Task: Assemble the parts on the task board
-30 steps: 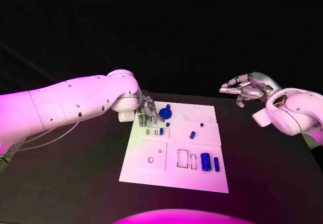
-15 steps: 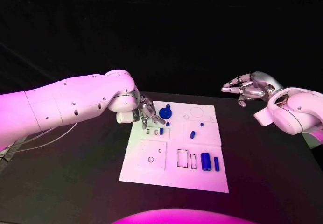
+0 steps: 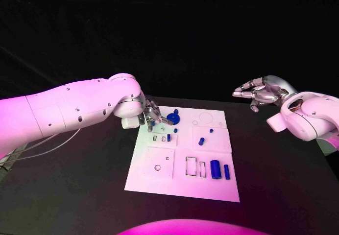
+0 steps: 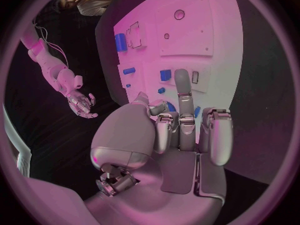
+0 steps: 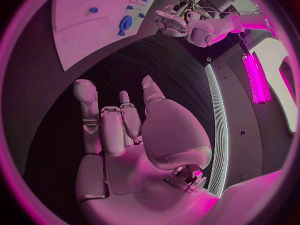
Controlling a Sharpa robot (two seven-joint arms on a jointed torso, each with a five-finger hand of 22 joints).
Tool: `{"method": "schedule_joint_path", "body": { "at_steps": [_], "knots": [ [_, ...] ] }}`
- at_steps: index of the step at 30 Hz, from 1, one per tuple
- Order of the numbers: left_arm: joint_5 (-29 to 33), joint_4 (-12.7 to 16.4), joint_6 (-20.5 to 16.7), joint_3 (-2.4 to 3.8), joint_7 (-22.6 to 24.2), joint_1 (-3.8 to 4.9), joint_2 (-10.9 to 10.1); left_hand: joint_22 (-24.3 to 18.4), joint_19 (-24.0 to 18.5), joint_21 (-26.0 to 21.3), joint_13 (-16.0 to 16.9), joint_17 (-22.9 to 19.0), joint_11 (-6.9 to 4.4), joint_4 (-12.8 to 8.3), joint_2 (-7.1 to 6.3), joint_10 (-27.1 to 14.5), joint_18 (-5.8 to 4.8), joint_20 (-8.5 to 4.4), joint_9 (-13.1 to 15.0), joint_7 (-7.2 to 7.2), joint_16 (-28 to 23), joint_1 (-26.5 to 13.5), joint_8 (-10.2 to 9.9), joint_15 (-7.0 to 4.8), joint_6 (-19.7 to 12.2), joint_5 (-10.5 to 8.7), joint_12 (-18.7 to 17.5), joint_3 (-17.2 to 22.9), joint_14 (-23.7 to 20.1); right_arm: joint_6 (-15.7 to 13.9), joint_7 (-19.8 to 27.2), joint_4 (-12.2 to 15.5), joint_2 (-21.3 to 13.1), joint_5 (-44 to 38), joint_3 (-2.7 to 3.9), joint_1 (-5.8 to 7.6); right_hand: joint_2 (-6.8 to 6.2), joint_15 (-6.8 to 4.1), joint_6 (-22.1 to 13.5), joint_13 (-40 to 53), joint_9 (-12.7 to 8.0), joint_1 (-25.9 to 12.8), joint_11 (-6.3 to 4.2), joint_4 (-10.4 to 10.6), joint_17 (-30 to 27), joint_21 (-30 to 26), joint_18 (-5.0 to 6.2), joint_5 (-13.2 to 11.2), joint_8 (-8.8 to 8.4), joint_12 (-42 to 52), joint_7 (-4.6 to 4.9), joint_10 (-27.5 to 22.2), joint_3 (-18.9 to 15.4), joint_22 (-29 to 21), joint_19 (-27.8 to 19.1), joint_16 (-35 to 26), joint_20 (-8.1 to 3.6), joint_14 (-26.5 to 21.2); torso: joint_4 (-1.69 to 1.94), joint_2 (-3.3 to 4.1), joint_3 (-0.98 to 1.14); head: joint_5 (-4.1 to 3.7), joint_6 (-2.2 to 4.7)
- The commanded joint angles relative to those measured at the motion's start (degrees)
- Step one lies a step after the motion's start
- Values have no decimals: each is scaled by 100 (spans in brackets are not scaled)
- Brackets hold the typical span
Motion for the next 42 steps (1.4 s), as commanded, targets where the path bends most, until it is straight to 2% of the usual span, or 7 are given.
{"method": "schedule_joint_path", "body": {
  "at_steps": [1, 4, 7, 13, 16, 29, 42],
  "knots": [
    [-94, -4, 65, -36, -80, -1, 22, 1401, 559, 31, 1505, 36, -8, -7, -13, 600, -63, -40, 192, -304, -19, 58, 299, -38, 341, -17, 14, -13, -18, 16, -35, -6, -1, -72, 3, 6, 9, 19, -55, 132, 5, 33, -2, -5, 7, -32, 67, 21, 20, -2, 1, 7, -31, -5, -46, -21, 1, 145, 2, 5, -4, -10, -19],
    [-85, -10, 73, -65, -64, -1, 22, 1352, 534, 9, 1505, 85, 8, -34, -40, 600, -51, -29, 63, -286, -39, 186, 184, -28, 78, -17, 14, 30, -23, 16, -38, -5, -5, -76, 3, 6, 9, 19, -55, 132, 5, 33, -2, -5, 7, -32, 67, 21, 20, -2, 1, 7, -31, -5, -46, -21, 1, 145, 5, 2, 0, -15, -20],
    [-3, -23, 115, -82, -57, -2, 15, 1165, 442, -78, 1491, 139, 44, -13, -76, 588, -9, -7, -478, -244, -66, 304, -234, -5, -722, -18, 9, 110, -28, 17, -41, -4, -8, -80, 3, 6, 6, 18, -65, 132, 6, 33, -3, -7, 7, -43, 69, 21, 28, 0, 1, 10, -41, -12, -48, -24, 1, 147, 4, 1, 1, -24, -16],
    [29, -1, 196, -93, -157, -2, 7, 1152, 429, -85, 1387, 195, 80, 24, -168, 500, -6, 18, -813, -201, -96, 105, -533, 19, -1146, -22, -29, 30, -23, 13, -45, -4, -10, -113, 3, 6, 6, 18, -65, 132, 6, 33, -3, -7, 7, -43, 69, 21, 28, 0, 1, 10, -41, -12, -48, -24, 1, 147, 8, 2, 0, -33, -26],
    [-44, 37, 184, -94, -267, -2, 10, 1111, 404, -104, 1268, 239, 117, 23, -309, 399, 4, 39, -1382, -157, -124, -318, -1035, 41, -1805, -25, -75, -259, -17, 16, -44, -8, -3, -124, 2, 5, 6, 18, -65, 132, 6, 33, -3, -7, 7, -43, 69, 21, 28, 0, 1, 10, -41, -12, -48, -24, 1, 147, 8, 2, 1, -29, -36],
    [-203, -20, 94, -183, -465, -18, 134, 905, 280, -210, 582, 450, 364, 9, -203, -176, 54, 192, -2301, 155, -296, -717, -2498, 207, -2013, -24, -386, -993, 35, 19, -38, -20, 14, -134, 2, 2, 5, 18, -75, 127, 7, 32, -2, -7, 6, -52, 70, 21, 32, -3, 1, 9, -49, -18, -49, -26, 1, 148, 1, 5, -4, -30, -82],
    [-217, -66, 152, -321, -469, -35, 225, 921, 288, -204, 591, 525, 400, 9, 13, -150, 52, 220, -2553, 195, -363, -598, -2836, 225, -1899, -24, -384, -1069, 61, 28, -38, -28, 20, -137, 0, -6, 9, 18, -102, 119, 7, 31, -1, -7, 2, -70, 71, 30, 40, -6, 3, 8, -64, -29, -51, -33, 0, 151, -4, 16, 3, -48, -125]
  ]
}}
